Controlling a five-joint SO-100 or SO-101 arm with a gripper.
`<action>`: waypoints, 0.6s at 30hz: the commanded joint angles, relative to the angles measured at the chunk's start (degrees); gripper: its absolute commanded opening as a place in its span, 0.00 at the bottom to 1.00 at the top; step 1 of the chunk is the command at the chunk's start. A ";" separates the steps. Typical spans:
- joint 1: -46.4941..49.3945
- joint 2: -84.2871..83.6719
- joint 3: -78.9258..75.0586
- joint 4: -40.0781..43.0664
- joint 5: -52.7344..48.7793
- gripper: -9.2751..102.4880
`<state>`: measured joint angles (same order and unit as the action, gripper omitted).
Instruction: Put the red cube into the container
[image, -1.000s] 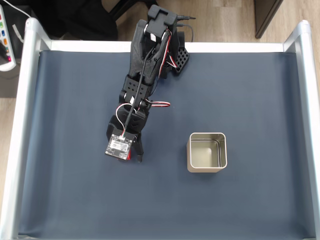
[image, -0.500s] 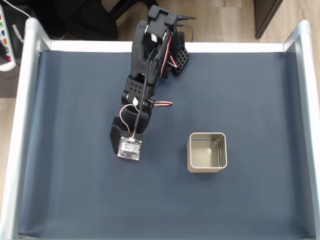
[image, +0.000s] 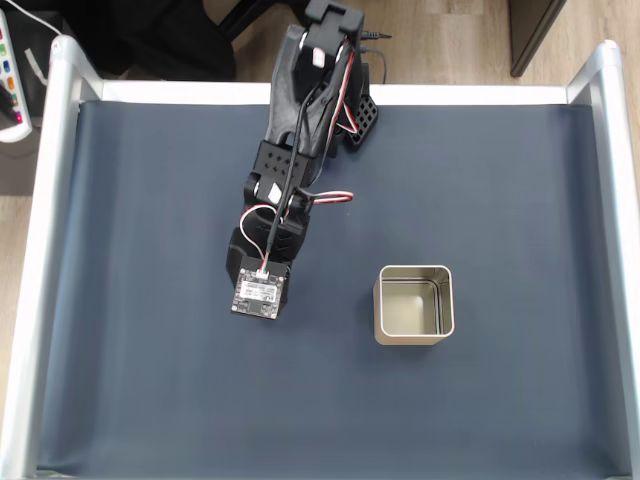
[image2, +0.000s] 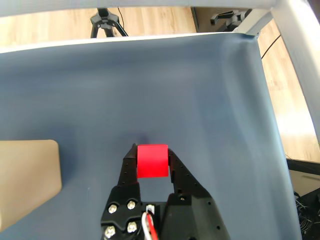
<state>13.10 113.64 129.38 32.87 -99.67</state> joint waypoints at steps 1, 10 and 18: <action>-3.16 5.62 -6.15 6.06 2.46 0.09; -16.79 10.37 -16.17 19.86 9.93 0.09; -28.39 6.77 -21.36 21.45 13.62 0.08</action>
<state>-12.22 120.59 111.71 53.96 -87.10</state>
